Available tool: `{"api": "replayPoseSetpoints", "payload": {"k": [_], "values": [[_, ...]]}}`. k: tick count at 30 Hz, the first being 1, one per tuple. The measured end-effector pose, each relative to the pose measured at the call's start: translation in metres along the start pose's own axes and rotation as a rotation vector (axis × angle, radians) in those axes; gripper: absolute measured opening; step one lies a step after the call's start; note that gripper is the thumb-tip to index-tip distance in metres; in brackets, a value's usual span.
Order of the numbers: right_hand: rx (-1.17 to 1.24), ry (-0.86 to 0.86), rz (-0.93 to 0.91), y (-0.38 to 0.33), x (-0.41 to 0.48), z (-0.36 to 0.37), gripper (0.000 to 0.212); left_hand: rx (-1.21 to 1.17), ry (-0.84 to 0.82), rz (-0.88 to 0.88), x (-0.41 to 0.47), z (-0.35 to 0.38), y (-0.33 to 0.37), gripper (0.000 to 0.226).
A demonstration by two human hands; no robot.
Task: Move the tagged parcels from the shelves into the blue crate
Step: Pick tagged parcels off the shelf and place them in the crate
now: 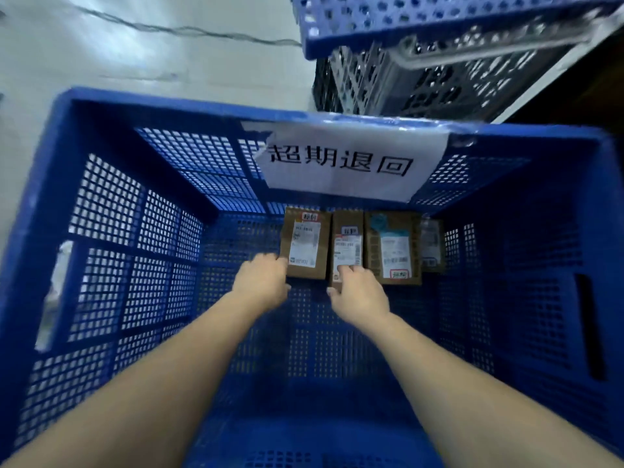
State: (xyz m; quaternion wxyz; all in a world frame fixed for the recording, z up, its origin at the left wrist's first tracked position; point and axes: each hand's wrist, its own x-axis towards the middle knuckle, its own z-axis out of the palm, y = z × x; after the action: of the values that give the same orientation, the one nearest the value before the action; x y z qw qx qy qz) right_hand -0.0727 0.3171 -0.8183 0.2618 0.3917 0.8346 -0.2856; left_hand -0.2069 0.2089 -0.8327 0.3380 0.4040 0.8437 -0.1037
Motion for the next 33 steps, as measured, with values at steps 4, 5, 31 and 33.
{"api": "replayPoseSetpoints", "payload": {"k": [4, 5, 31, 33], "values": [[-0.080, 0.021, -0.045, -0.007, -0.046, -0.048, 0.042, -0.024, 0.087, 0.045, -0.046, -0.044, 0.013, 0.044], [-0.102, 0.024, -0.054, -0.009, -0.059, -0.059, 0.043, -0.006, 0.109, 0.061, -0.058, -0.055, 0.016, 0.044], [-0.085, 0.461, 0.190, -0.027, -0.409, -0.207, 0.052, 0.380, 0.447, 0.544, -0.349, -0.247, 0.123, 0.031], [-0.071, 0.498, 0.243, -0.017, -0.442, -0.209, 0.053, 0.411, 0.461, 0.614, -0.374, -0.252, 0.142, 0.030]]}}
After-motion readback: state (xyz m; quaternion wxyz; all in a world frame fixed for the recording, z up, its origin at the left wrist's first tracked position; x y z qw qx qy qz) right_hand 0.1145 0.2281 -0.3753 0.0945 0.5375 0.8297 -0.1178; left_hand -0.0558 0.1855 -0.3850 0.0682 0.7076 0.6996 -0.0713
